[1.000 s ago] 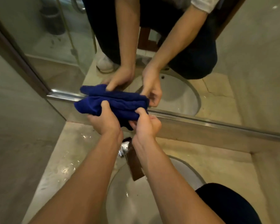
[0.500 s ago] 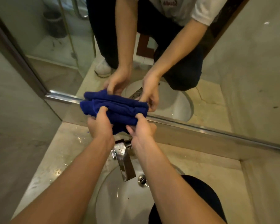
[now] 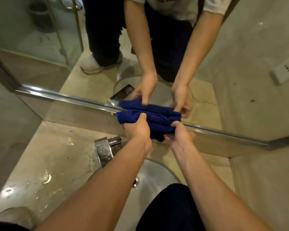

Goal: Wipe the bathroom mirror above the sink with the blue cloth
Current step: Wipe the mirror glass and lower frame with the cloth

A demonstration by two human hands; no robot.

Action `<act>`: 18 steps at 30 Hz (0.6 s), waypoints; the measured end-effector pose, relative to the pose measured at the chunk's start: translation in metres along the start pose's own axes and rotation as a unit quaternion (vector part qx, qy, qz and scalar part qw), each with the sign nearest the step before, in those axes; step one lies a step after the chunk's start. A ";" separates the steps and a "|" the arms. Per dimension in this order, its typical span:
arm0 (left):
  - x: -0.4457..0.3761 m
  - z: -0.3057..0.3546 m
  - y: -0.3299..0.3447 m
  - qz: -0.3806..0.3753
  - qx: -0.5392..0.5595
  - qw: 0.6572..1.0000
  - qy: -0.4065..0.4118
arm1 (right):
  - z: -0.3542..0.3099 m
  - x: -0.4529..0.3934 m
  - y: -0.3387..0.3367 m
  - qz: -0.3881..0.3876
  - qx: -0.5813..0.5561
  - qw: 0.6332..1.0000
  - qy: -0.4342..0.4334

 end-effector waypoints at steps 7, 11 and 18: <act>-0.005 0.037 -0.041 0.014 0.060 0.997 0.056 | 0.029 0.030 0.043 -0.098 -0.020 0.994 0.040; -0.035 0.100 -0.092 0.081 0.112 0.978 0.155 | 0.076 0.077 0.120 -0.167 -0.035 0.981 0.089; -0.031 0.082 -0.074 0.089 0.070 0.977 0.182 | 0.065 0.053 0.095 -0.096 -0.044 0.993 0.055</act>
Point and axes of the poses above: each hand's wrist, its own x-axis away from the middle knuckle, its own y-axis out of the palm, z = x × y, the point moved 7 cm from there along -x, towards the middle knuckle, and after that the axes turned 3 degrees about y, right-handed, at the moved point
